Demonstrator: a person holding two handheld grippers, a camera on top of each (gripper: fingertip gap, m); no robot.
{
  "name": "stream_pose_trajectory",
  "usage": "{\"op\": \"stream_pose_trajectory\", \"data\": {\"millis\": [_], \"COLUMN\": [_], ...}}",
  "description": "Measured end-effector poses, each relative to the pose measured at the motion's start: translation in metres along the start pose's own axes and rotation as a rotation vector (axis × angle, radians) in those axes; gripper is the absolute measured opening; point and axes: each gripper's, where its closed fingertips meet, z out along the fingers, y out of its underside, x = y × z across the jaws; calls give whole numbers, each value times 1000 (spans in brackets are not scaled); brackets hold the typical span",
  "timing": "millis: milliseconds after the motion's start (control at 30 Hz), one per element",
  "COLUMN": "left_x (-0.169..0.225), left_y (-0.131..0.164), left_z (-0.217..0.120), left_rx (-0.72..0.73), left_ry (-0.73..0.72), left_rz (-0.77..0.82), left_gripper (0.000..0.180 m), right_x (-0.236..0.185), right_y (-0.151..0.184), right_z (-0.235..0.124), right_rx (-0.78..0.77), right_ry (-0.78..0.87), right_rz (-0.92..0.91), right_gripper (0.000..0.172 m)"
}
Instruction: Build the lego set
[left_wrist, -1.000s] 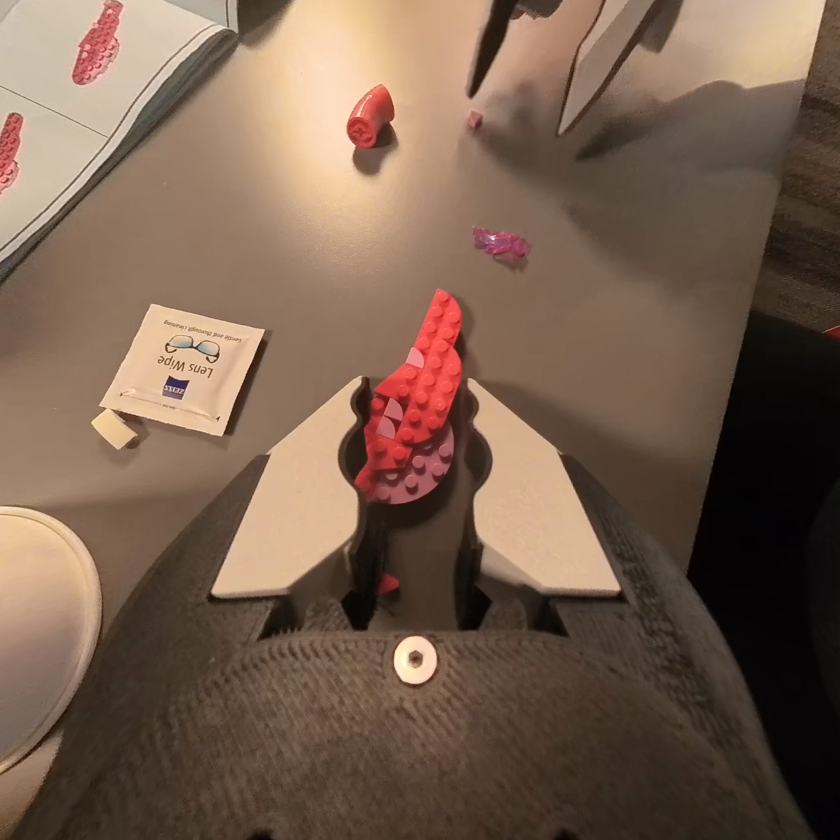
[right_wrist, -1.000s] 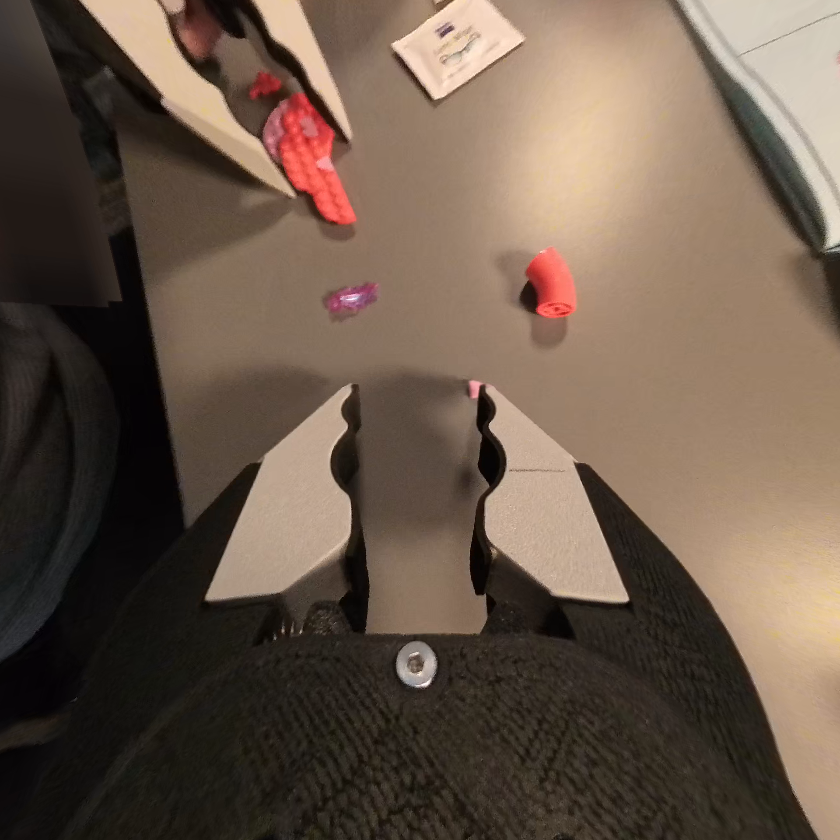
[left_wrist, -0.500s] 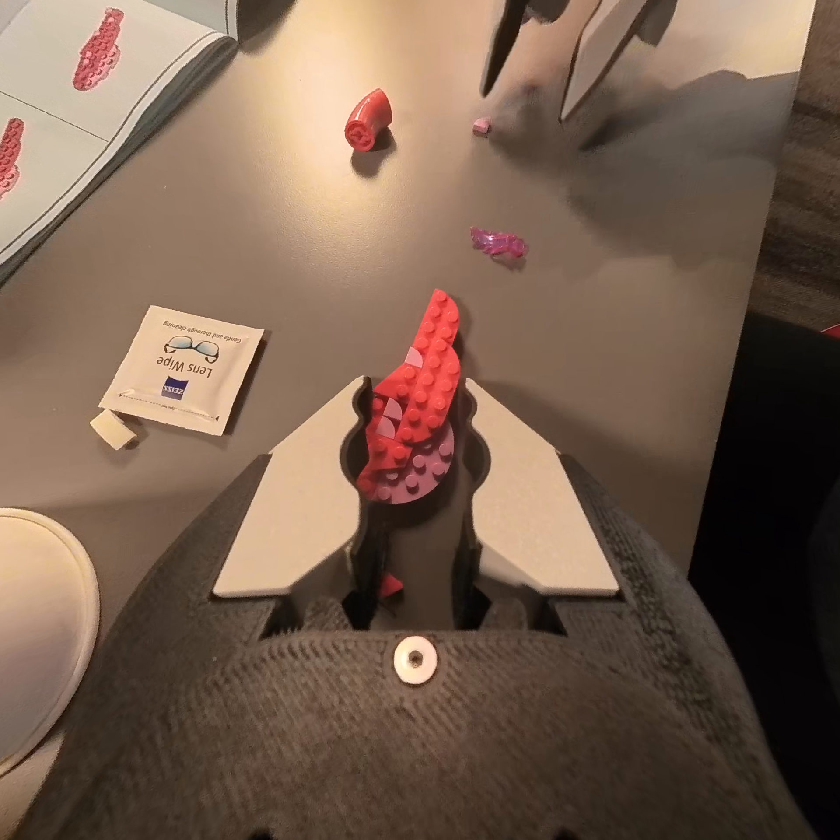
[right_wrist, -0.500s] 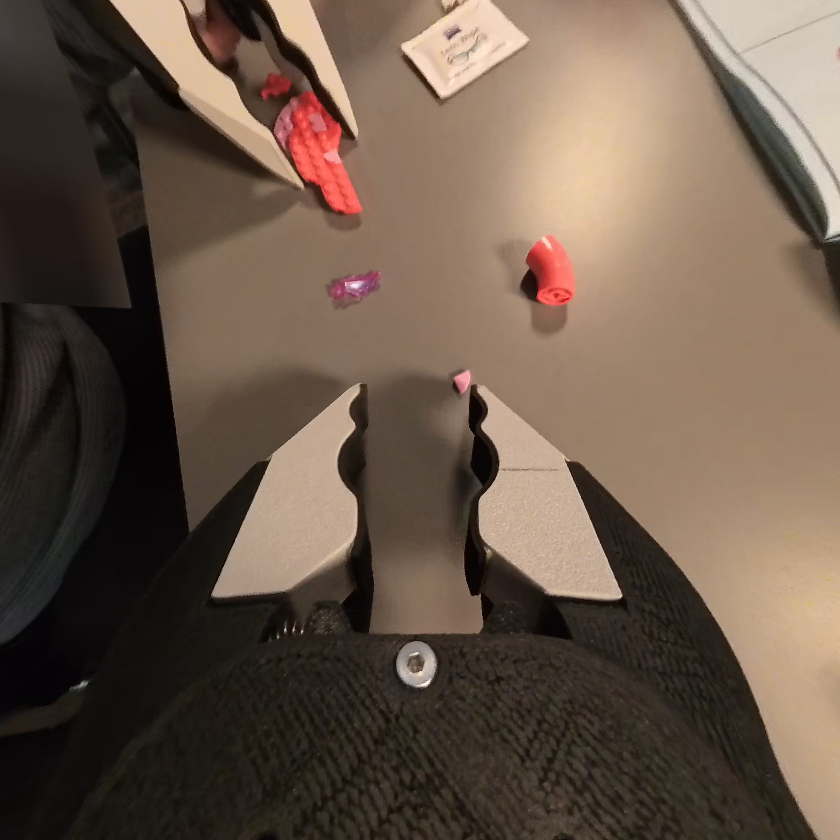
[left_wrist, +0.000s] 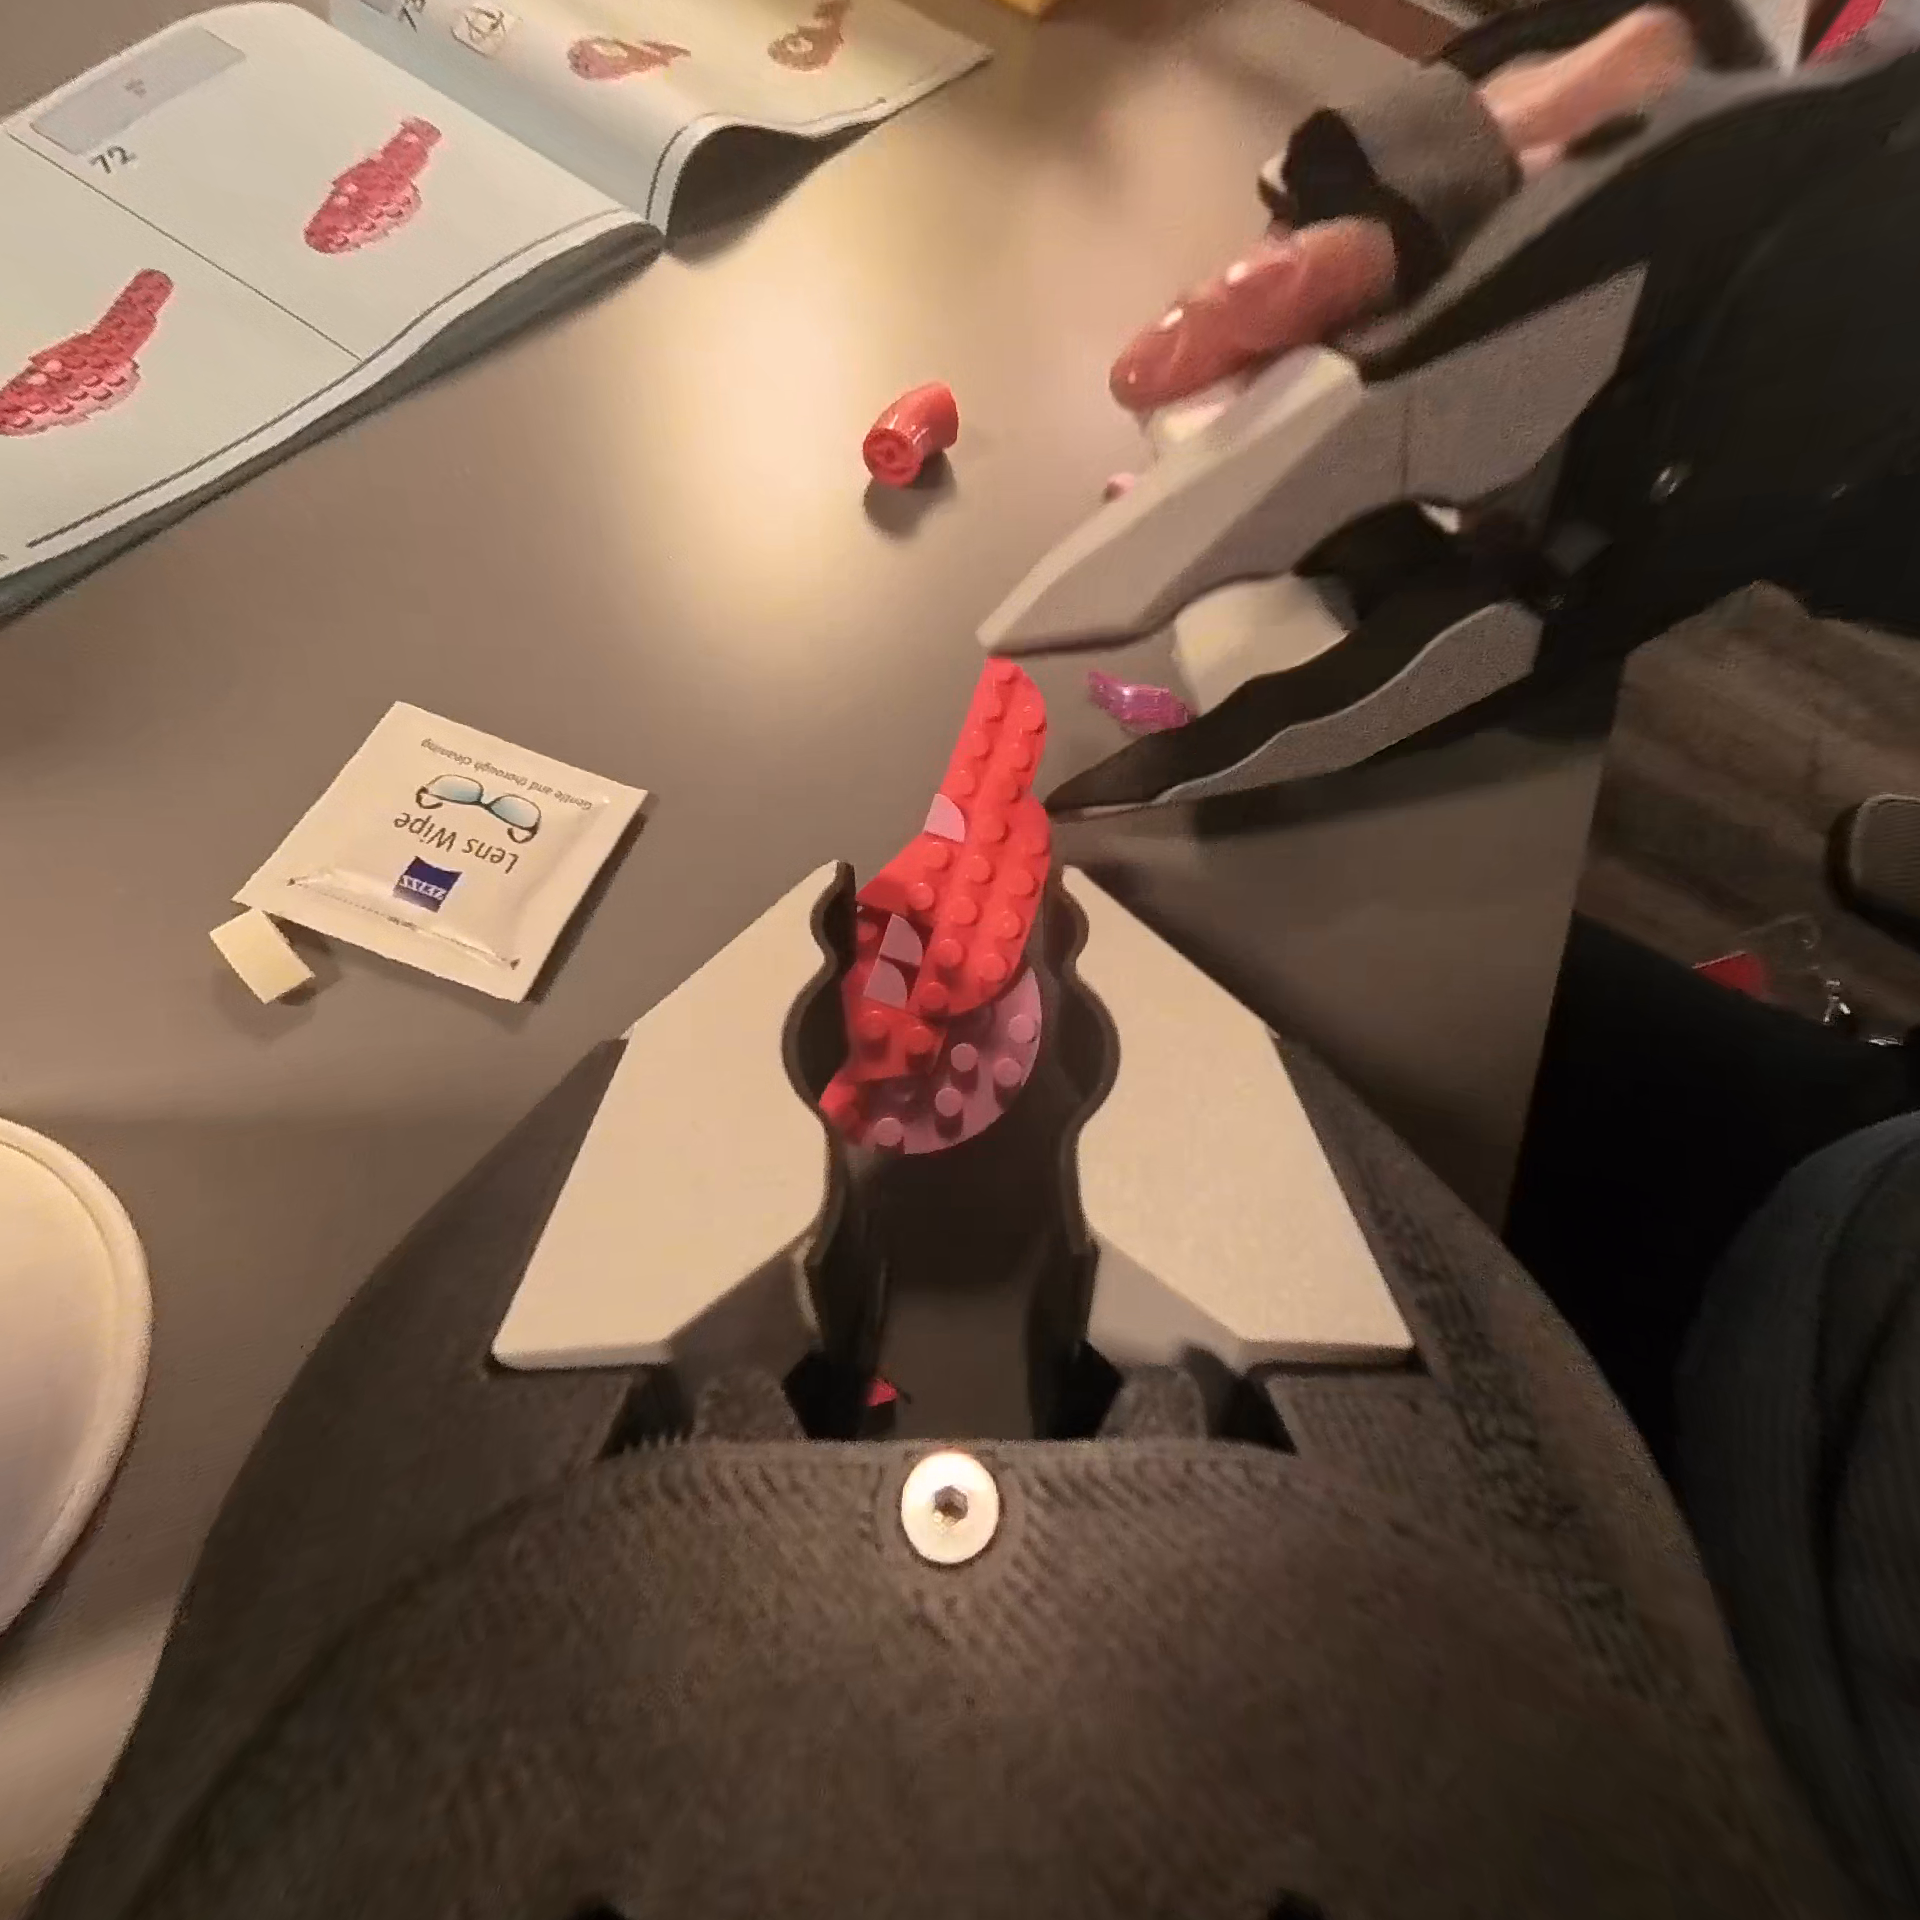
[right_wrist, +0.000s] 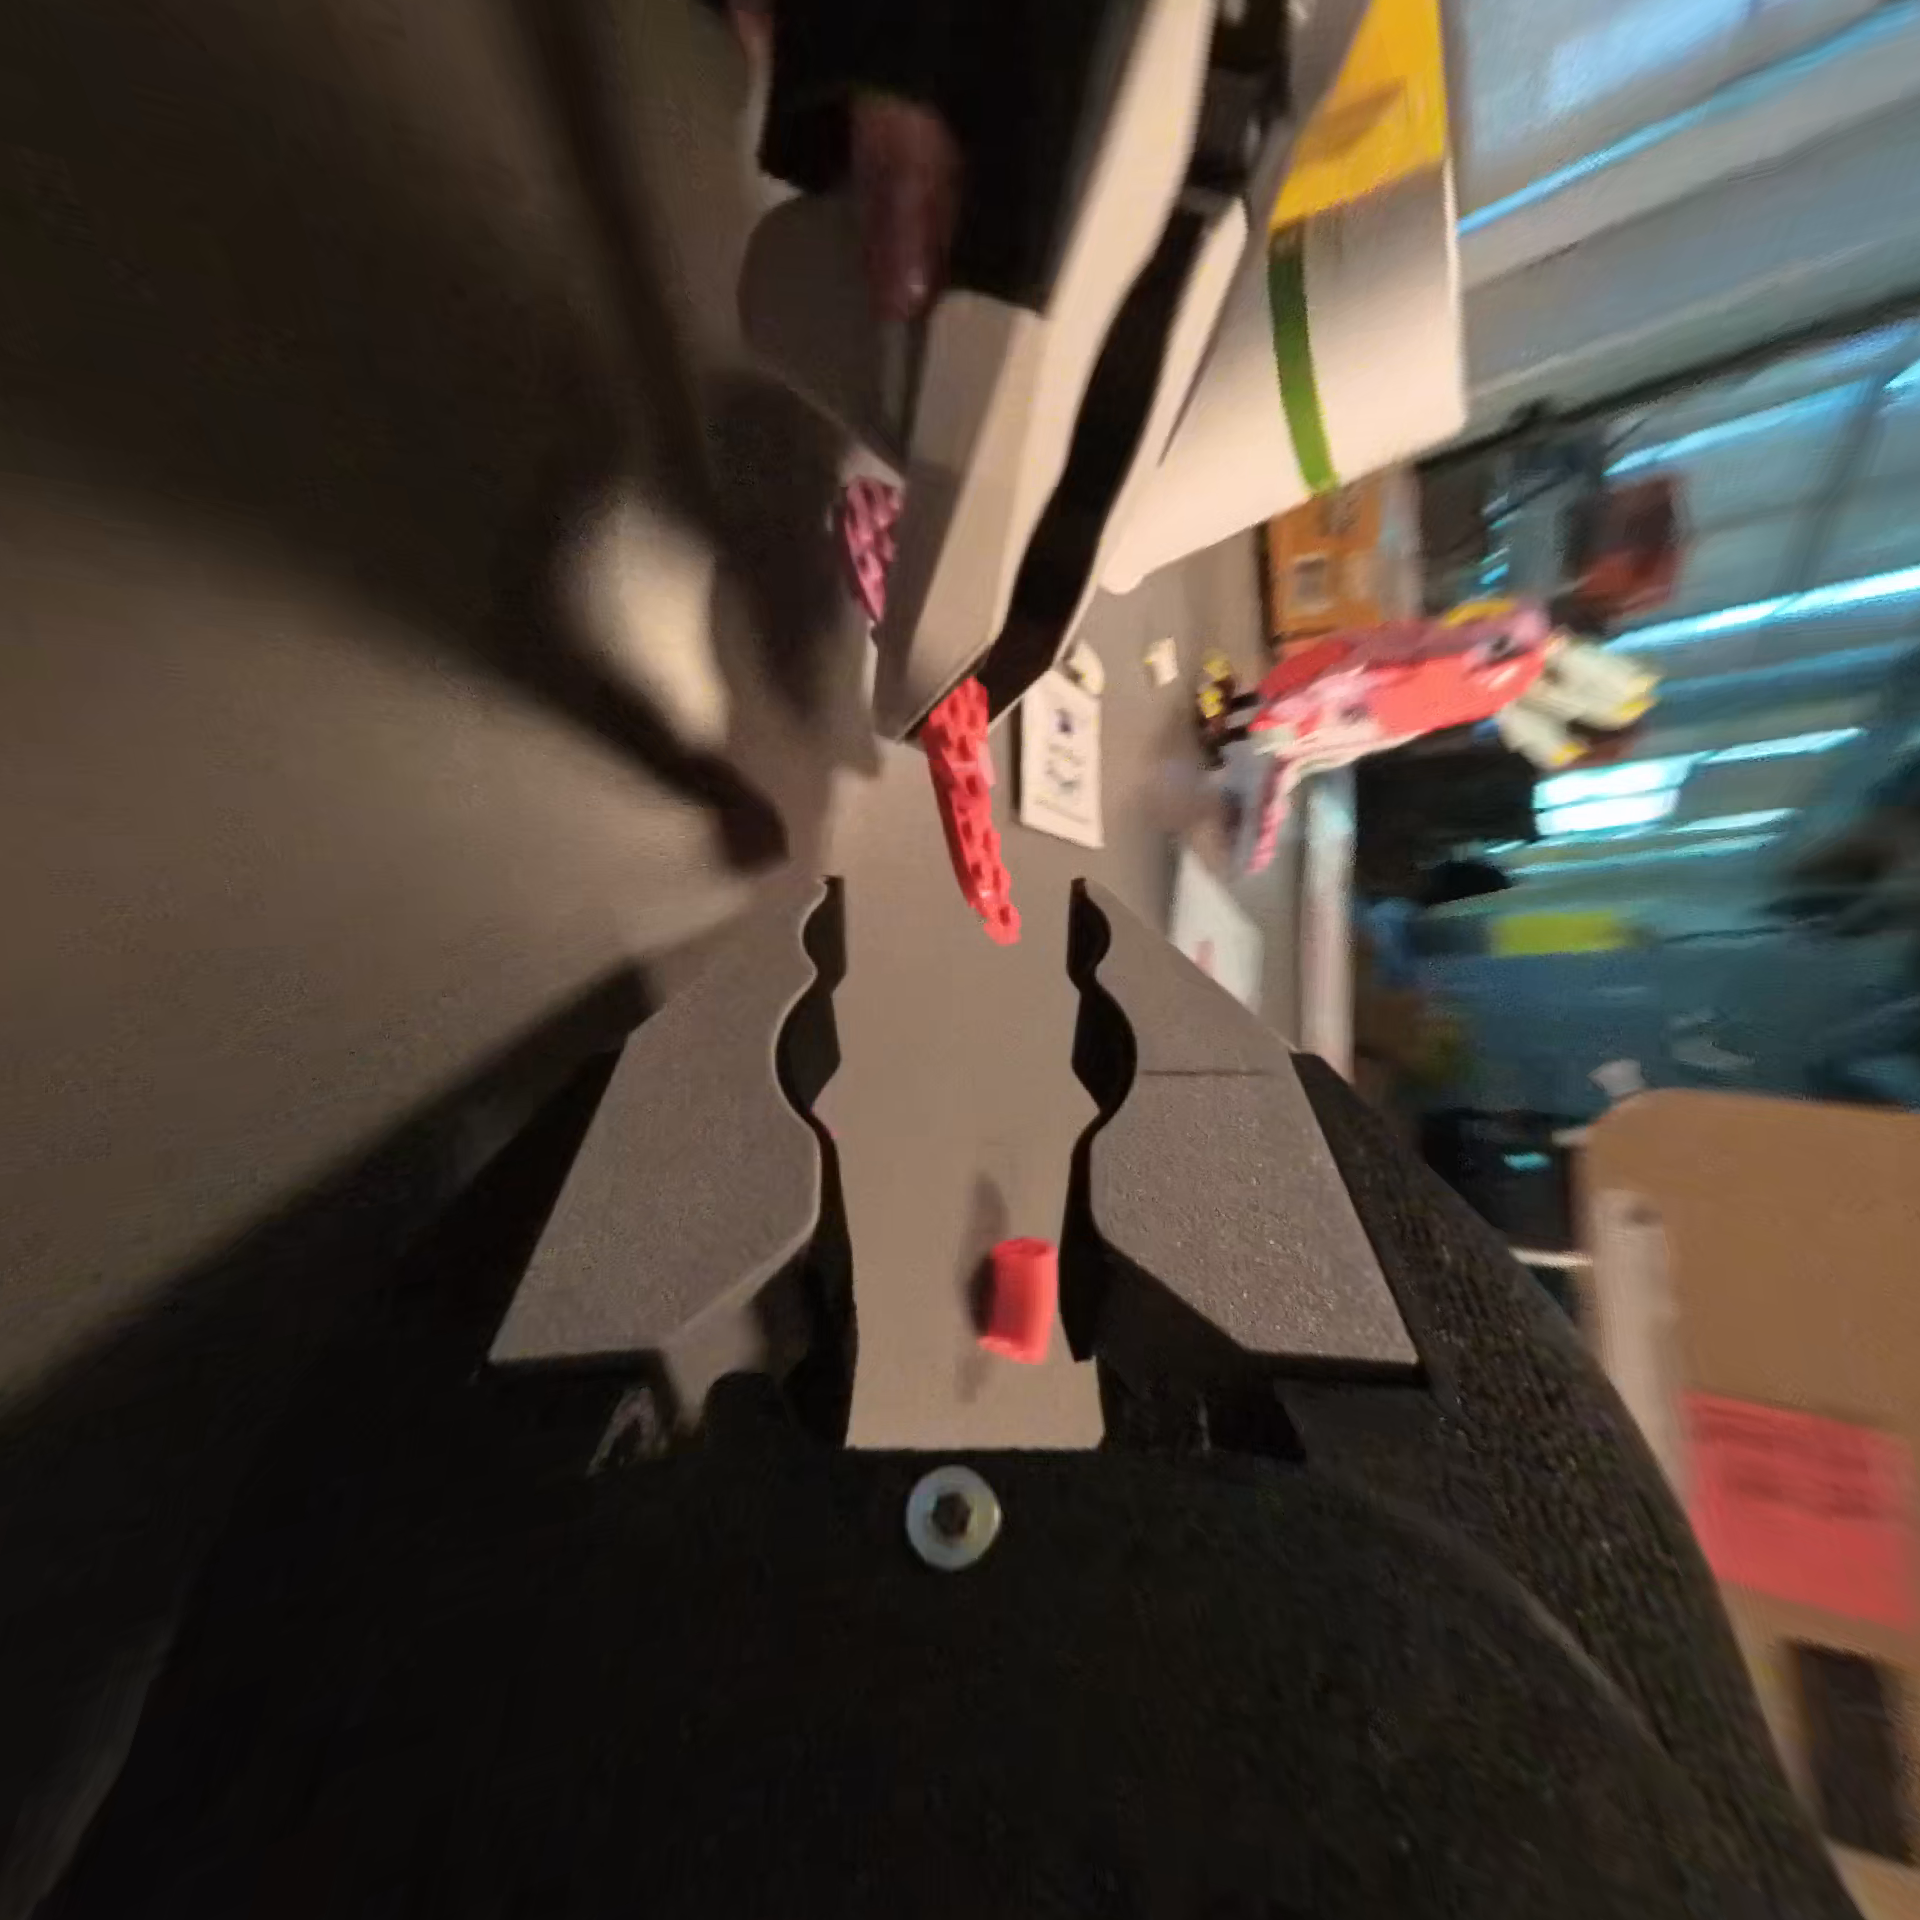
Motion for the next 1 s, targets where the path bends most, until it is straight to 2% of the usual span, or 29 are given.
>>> {"op": "stream_pose_trajectory", "data": {"millis": [100,200,233,300,333,367,567,667,700,767,900,1000], "left_x": [0,2,-1,-11,-16,-19,-20,-19,-15,-14,-13,-20], "left_y": [-1,-7,-12,-22,-26,-29,-42,-57,-59,-59,-61,-61], "left_z": [0,-1,-2,-4,-6,-6,4,7,10,17,23,19], "left_rx": [14,57,84,139,151,157,84,111,125,124,137,139], "left_ry": [11,11,-23,-169,-255,-334,-734,-900,-906,-887,-858,-867], "left_rz": [-3,8,41,213,334,462,1161,1408,1451,1484,1482,1446], "left_gripper": [35,35,36,68,78,79,46,21,14,14,11,11], "right_x": [-1,10,13,19,23,26,37,40,41,40,38,45], "right_y": [-2,2,3,6,8,10,20,27,31,37,44,82], "right_z": [10,15,14,13,11,9,-3,-8,-9,-11,-19,-34], "right_rx": [-14,-50,-54,-54,-46,-44,-13,-15,-20,-20,23,-47], "right_ry": [47,148,170,203,224,243,317,342,341,327,270,209], "right_rz": [-154,-273,-276,-227,-207,-194,-175,-188,-184,-167,-87,95], "right_gripper": [30,3,3,2,2,2,2,2,2,2,6,19]}}
